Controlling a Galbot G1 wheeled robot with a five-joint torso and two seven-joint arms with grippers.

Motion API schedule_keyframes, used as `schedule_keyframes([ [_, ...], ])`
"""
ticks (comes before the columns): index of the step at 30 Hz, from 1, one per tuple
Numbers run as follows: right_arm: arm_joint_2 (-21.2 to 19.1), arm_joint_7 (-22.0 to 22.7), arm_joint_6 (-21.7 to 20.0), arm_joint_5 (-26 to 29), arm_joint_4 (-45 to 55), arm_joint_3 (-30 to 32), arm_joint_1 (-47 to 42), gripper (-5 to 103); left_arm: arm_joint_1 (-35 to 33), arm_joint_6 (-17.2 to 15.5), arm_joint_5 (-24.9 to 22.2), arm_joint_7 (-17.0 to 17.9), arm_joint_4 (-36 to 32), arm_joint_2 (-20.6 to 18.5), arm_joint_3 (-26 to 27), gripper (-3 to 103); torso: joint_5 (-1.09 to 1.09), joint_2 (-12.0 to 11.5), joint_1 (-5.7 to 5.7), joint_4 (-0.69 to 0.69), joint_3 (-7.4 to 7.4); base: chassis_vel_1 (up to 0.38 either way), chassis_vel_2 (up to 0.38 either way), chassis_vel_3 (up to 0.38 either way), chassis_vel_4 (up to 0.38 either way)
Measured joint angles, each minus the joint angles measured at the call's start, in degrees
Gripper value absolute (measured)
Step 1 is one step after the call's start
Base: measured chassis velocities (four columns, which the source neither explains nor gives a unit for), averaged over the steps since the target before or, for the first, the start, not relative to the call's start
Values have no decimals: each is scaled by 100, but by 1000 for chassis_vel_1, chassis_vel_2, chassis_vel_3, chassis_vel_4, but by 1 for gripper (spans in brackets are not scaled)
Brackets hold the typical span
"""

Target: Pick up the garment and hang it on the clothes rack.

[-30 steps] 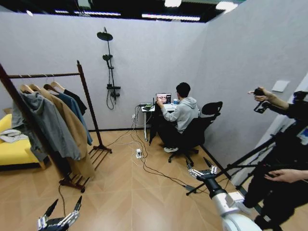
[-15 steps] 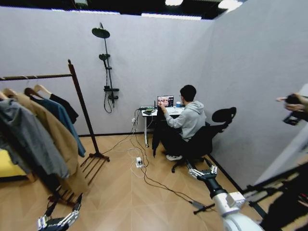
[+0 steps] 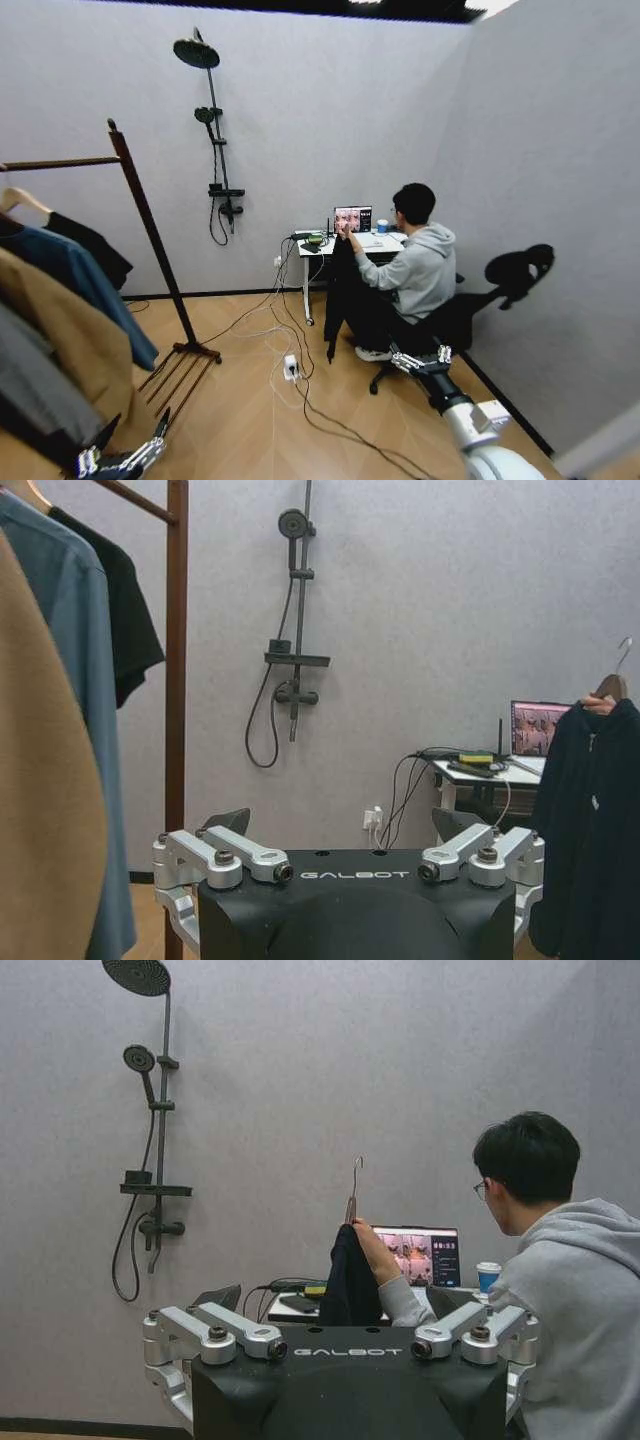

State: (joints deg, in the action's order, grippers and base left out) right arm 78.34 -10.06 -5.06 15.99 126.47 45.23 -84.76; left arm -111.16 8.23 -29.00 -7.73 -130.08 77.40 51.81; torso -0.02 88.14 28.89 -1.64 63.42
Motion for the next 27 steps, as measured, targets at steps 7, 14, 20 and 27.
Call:
schedule_keyframes([
  [7,-8,-2,15,12,-3,21,-13,100,0,0,0,0,0,0,0,100,-4,-1,2,0,1,-350,347,360,-355],
  [14,-136,333,-264,149,-43,29,166,100,0,0,0,-1,0,0,0,100,7,-4,7,1,4,-342,338,345,-340],
  [20,-647,518,-680,677,-495,116,867,100,0,0,0,0,0,-1,0,100,6,-4,8,0,4,-198,177,146,-122],
  [27,-1946,-143,-445,1185,-2369,-450,2817,100,-2,0,-1,-2,0,1,0,100,1,2,-5,4,0,43,-12,-54,31],
])
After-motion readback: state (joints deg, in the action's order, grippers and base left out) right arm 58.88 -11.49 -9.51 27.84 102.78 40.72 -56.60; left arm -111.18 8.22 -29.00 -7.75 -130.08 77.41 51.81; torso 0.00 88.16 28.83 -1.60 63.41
